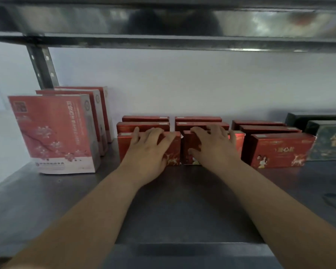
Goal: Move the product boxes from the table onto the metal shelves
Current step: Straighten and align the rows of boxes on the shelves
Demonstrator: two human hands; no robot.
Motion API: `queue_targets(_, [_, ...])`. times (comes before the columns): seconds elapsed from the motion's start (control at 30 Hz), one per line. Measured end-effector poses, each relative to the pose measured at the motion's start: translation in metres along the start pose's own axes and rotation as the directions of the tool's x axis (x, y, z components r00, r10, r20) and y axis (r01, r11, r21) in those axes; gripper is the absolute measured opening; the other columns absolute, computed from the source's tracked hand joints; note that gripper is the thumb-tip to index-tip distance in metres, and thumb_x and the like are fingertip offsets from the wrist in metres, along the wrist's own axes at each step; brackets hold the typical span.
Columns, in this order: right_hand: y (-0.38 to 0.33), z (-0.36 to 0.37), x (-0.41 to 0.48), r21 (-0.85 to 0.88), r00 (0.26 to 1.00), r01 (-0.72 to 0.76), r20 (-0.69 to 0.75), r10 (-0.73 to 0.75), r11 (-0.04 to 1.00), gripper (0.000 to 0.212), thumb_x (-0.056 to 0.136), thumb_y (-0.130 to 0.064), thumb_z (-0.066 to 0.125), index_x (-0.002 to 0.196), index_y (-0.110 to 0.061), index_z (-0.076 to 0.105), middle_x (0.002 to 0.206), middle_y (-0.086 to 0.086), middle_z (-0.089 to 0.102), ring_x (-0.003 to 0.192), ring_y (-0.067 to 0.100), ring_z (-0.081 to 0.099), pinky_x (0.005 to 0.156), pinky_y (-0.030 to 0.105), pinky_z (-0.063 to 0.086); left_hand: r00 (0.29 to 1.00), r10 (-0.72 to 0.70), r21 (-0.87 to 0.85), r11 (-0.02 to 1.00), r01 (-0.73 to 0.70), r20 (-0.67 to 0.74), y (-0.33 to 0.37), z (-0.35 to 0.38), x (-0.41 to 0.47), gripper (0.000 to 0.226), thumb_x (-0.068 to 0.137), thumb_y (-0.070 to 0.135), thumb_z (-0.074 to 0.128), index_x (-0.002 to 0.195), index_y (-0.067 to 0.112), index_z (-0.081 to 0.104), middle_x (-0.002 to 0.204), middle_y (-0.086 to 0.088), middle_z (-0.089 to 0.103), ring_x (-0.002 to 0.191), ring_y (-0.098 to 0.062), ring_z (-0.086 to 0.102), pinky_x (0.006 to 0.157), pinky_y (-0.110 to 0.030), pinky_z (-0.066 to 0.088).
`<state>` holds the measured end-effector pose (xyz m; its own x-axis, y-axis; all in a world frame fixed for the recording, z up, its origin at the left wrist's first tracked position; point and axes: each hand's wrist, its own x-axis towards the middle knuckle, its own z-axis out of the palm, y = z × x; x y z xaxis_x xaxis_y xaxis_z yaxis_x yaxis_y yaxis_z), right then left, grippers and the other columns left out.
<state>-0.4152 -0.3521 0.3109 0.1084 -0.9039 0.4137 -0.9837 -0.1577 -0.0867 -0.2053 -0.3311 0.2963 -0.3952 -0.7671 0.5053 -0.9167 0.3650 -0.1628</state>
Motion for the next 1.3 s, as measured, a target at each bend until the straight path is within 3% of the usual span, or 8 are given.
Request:
queue_targets(0.17, [-0.012, 0.016, -0.008, 0.014, 0.994, -0.042, -0.101, 0.043, 0.999, 0.07, 0.093, -0.048, 0.062, 0.154, -0.036, 0.031, 0.158, 0.01, 0.032, 0.151, 0.03, 0.019, 0.121, 0.062, 0.011, 0.998, -0.027, -0.039, 0.999, 0.025, -0.049, -0.009, 0.001, -0.004, 0.08, 0.089, 0.025, 0.064, 0.153, 0.039, 0.018, 0.15, -0.002, 0.033, 0.145, -0.026, 0.027, 0.12, -0.063, 0.005])
queue_targets(0.43, [0.003, 0.021, -0.013, -0.042, 0.991, -0.029, -0.129, 0.023, 0.999, 0.083, 0.086, -0.057, 0.065, 0.156, -0.036, 0.026, 0.162, 0.005, 0.03, 0.154, 0.029, 0.015, 0.121, 0.061, 0.009, 0.992, -0.118, 0.001, 0.993, 0.118, -0.049, -0.019, 0.012, -0.002, 0.081, 0.089, 0.027, 0.063, 0.156, 0.029, 0.018, 0.153, -0.003, 0.029, 0.144, -0.03, 0.025, 0.119, -0.064, 0.004])
queue_targets(0.7, [-0.002, 0.027, -0.013, -0.063, 0.977, 0.033, -0.209, -0.045, 0.998, 0.079, 0.083, -0.052, 0.073, 0.152, -0.031, 0.038, 0.153, 0.01, 0.043, 0.144, 0.035, 0.034, 0.117, 0.059, 0.02, 0.988, -0.126, -0.01, 0.992, 0.126, -0.084, -0.02, 0.017, 0.0, 0.078, 0.089, 0.024, 0.065, 0.154, 0.029, 0.022, 0.154, -0.008, 0.027, 0.144, -0.033, 0.024, 0.121, -0.061, 0.005])
queue_targets(1.3, [-0.001, 0.028, -0.012, -0.054, 0.97, 0.013, -0.24, -0.026, 0.998, 0.078, 0.083, -0.052, 0.073, 0.151, -0.032, 0.039, 0.152, 0.009, 0.043, 0.143, 0.034, 0.034, 0.115, 0.057, 0.02, 0.987, -0.136, -0.019, 0.991, 0.134, -0.088, -0.021, 0.015, 0.002, 0.077, 0.087, 0.025, 0.068, 0.152, 0.028, 0.027, 0.15, -0.008, 0.03, 0.143, -0.033, 0.027, 0.12, -0.062, 0.001])
